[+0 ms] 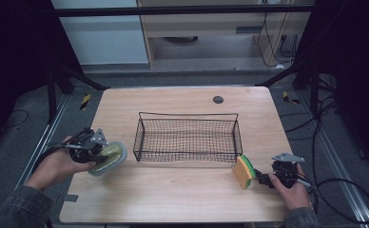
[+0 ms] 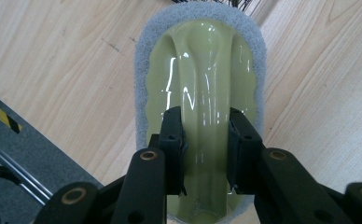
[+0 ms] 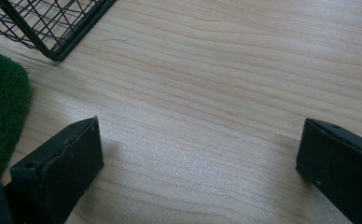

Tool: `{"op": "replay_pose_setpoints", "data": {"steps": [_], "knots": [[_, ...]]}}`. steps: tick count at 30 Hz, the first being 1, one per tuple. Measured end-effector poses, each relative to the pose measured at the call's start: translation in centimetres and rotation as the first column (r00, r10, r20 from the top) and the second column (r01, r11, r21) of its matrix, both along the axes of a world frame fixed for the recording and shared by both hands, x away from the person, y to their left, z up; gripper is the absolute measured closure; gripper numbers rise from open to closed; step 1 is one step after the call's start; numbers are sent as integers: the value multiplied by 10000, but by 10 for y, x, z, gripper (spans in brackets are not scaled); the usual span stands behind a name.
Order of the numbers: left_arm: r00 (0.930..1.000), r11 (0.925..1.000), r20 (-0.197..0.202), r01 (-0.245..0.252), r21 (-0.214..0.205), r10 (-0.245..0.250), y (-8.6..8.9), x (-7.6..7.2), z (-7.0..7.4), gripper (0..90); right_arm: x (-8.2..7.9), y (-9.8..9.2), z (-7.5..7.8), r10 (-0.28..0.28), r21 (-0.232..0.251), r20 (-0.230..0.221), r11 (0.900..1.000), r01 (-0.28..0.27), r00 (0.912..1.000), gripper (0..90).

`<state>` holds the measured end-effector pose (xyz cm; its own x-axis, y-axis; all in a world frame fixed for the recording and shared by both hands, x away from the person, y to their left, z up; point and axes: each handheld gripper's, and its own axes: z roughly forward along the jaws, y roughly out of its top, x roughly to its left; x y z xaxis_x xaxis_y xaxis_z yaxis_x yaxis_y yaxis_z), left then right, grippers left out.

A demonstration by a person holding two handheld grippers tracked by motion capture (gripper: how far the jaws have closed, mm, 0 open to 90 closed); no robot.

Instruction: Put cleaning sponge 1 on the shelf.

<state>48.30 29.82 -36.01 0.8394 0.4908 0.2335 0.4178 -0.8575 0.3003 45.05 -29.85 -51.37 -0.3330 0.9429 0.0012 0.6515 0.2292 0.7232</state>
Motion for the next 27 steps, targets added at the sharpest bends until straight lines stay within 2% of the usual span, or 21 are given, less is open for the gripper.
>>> {"op": "replay_pose_setpoints", "data": {"steps": [8,19,27], "knots": [[9995,9998,266,177,77,-179,-4,4,14,708,0,0,0,-3,1,3,10000,3,10000,8],[9982,9990,415,429,91,-432,-13,8,25,707,0,0,0,8,-24,3,10000,-8,10000,8],[9956,9981,725,589,170,-599,-21,9,39,708,0,0,0,-1,-17,-8,10000,1,10000,8]]}}
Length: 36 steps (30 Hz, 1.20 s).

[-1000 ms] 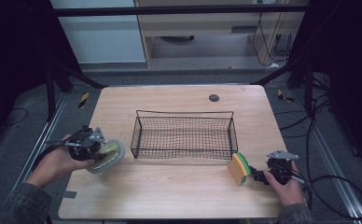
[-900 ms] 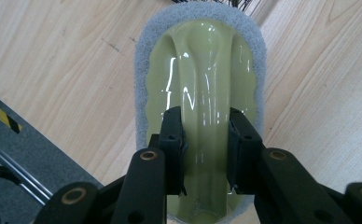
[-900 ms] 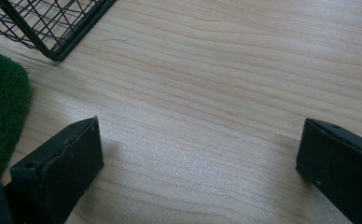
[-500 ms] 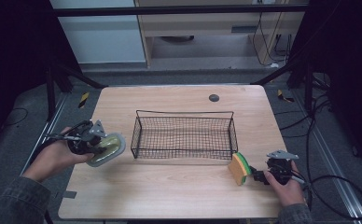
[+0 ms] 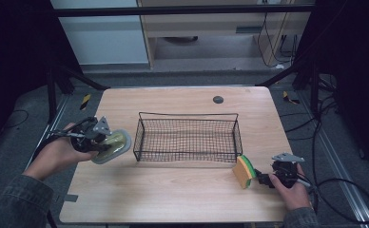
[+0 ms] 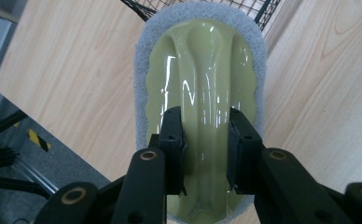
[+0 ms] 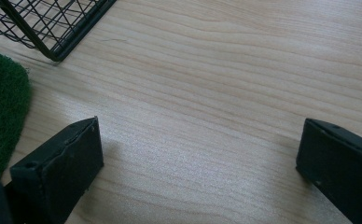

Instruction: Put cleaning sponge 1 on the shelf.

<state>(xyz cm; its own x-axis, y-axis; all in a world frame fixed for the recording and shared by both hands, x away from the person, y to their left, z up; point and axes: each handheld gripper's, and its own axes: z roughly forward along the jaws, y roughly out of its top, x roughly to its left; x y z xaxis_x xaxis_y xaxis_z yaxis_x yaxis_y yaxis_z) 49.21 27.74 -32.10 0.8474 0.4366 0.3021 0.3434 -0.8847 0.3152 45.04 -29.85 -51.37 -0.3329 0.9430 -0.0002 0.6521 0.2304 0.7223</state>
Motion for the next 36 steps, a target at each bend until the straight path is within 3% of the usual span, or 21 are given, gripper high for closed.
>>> {"op": "replay_pose_setpoints", "data": {"steps": [14,24,29,36], "knots": [[9993,9994,196,320,97,-322,-15,10,13,708,0,0,0,-2,-12,6,10000,2,10000,8],[9981,9982,185,595,8,-595,-16,37,21,708,0,0,0,-7,-20,18,10000,7,10000,8],[9970,9970,154,759,-161,-756,-14,53,19,708,0,0,0,-11,-12,13,10000,11,10000,8],[9921,9926,310,1213,-7,-1212,-15,57,23,708,0,2,0,-17,7,26,10000,17,10000,8]]}}
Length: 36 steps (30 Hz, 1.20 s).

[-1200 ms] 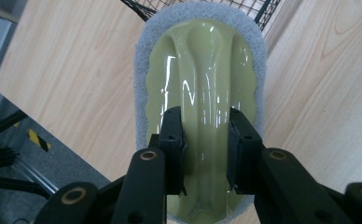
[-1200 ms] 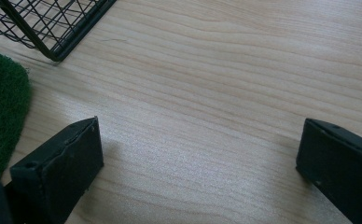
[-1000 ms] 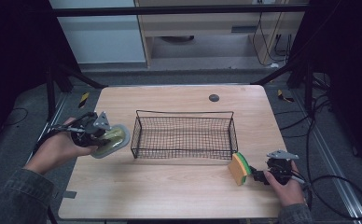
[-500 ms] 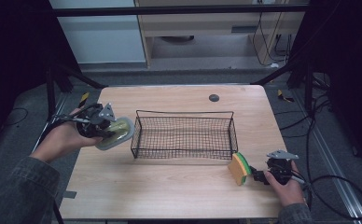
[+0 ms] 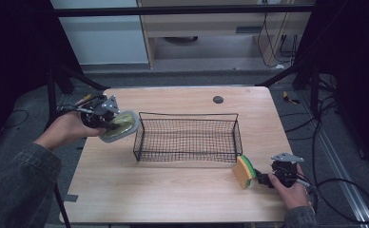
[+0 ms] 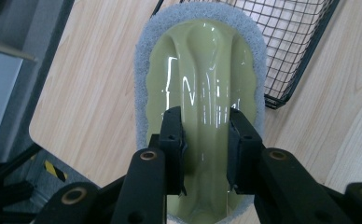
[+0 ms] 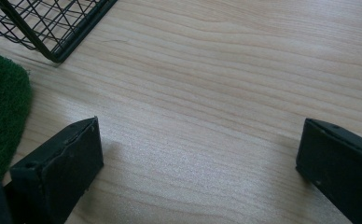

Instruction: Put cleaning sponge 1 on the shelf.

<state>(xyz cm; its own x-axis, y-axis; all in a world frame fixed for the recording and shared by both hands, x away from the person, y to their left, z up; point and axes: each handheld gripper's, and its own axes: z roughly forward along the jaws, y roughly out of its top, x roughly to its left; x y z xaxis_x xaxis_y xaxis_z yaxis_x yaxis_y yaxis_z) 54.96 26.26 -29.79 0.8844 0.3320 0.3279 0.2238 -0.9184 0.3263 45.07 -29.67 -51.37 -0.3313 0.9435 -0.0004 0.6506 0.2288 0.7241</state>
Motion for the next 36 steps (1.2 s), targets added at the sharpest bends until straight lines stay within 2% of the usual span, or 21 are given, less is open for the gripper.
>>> {"op": "replay_pose_setpoints", "data": {"steps": [3,6,9,14,17,20,28,33,36], "knots": [[9999,9999,139,56,98,-58,-1,5,1,708,0,0,0,17,-15,-1,10000,-17,10000,8],[9996,10000,261,61,16,-61,-2,8,5,708,0,0,0,9,-13,-2,10000,-9,10000,9],[9985,9999,531,96,61,-99,-6,7,10,708,0,1,0,-6,-31,29,10000,6,10000,14],[9965,9997,832,-50,-234,69,-8,4,16,708,0,1,0,4,-28,19,10000,-4,10000,15],[9961,9992,873,-121,-374,153,-10,2,18,708,0,1,0,10,-30,21,10000,-10,10000,15],[9952,9997,975,-110,-224,131,-13,0,21,708,0,1,0,8,-29,22,10000,-8,10000,15],[9931,9993,1174,22,-386,23,-16,0,25,708,0,0,0,62,-69,13,10000,-62,10000,12],[9882,9989,1475,450,-141,-425,-33,-8,25,708,1,0,0,89,-48,-12,9999,-89,10000,10],[9866,9976,1486,687,-14,-678,-44,-11,25,708,1,0,0,90,-50,-13,9999,-90,10000,11]]}}
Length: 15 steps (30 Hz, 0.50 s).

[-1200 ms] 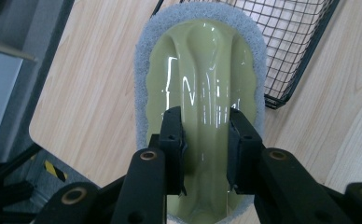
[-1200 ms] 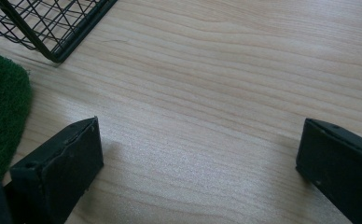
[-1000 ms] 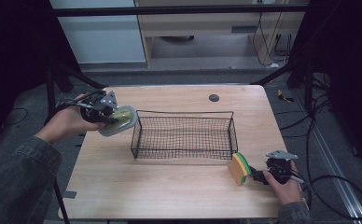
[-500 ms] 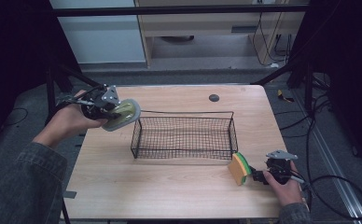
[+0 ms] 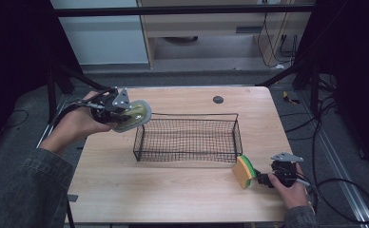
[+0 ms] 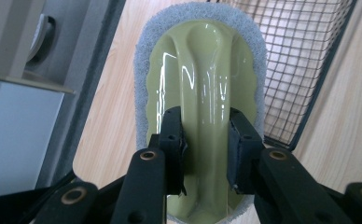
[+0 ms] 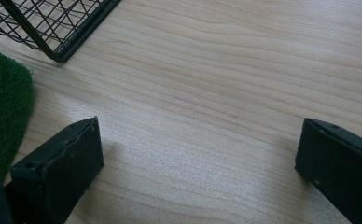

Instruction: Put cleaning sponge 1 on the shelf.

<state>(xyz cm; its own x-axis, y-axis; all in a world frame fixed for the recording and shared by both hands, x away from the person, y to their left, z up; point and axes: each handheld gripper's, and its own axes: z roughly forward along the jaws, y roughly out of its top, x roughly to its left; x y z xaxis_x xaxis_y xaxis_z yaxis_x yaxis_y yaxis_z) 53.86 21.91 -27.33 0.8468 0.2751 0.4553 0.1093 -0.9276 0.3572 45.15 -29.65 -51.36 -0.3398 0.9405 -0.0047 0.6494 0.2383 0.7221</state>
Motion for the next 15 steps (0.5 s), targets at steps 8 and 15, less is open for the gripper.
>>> {"op": "replay_pose_setpoints", "data": {"steps": [8,15], "knots": [[9992,9988,-85,399,273,-397,-24,4,-8,708,0,0,0,4,-7,11,10000,-4,10000,12],[9979,9965,40,644,530,-647,-40,6,-18,708,0,0,0,47,-12,19,10000,-47,10000,12]]}}
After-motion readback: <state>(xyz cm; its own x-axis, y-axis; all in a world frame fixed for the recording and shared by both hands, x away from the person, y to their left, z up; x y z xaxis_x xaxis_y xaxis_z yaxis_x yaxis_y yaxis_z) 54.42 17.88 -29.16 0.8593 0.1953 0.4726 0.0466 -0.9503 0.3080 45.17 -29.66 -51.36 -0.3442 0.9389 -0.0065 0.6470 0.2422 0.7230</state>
